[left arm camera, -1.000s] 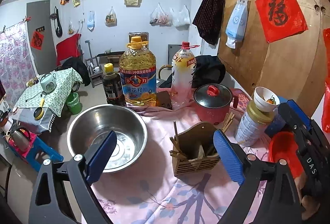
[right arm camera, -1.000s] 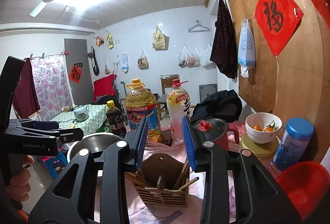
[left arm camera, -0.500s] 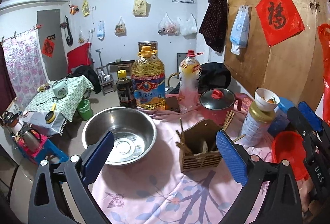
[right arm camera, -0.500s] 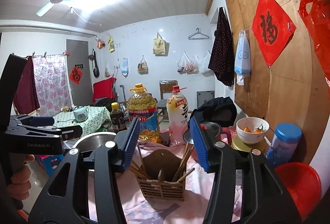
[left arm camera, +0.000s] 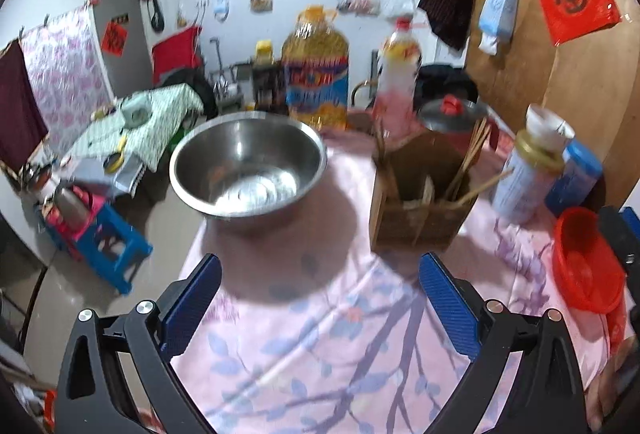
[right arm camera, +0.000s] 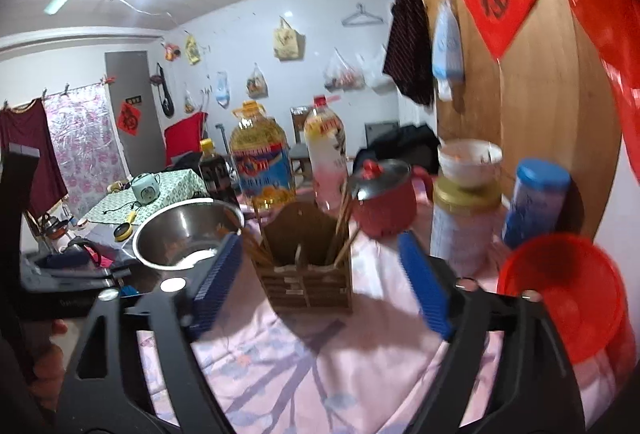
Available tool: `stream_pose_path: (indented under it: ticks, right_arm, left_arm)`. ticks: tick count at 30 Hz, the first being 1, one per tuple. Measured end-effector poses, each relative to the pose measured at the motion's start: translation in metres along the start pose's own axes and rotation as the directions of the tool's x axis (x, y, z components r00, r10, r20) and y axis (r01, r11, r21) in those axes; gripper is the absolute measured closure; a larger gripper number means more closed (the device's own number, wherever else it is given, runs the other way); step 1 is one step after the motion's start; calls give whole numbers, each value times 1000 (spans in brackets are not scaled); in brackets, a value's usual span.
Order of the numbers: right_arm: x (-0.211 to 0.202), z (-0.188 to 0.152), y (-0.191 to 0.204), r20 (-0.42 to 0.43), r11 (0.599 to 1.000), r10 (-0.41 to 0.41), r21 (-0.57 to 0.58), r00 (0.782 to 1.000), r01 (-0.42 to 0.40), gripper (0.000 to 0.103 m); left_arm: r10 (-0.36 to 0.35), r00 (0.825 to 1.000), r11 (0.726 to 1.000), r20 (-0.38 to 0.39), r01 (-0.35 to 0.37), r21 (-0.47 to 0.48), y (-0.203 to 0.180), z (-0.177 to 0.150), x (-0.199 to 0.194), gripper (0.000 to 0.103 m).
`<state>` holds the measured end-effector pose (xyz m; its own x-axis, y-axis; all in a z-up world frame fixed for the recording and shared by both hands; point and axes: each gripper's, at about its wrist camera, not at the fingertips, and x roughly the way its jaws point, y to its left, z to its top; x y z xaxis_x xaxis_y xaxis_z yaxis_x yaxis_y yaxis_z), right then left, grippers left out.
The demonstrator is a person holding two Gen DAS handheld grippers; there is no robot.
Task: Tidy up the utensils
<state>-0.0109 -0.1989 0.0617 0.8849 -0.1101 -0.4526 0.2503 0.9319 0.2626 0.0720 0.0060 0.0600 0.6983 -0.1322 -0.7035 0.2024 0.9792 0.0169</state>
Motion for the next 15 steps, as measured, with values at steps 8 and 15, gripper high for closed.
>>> stream_pose_path:
  ticks: [8, 15]
  right_arm:
    - [3, -36, 10, -145, 999, -33, -23, 989, 30, 5]
    - [3, -53, 15, -203, 999, -34, -4, 978, 34, 5]
  left_arm:
    - [35, 998, 999, -52, -33, 40, 0, -40, 6, 6]
    - [57, 998, 997, -39, -54, 60, -4, -54, -2, 6]
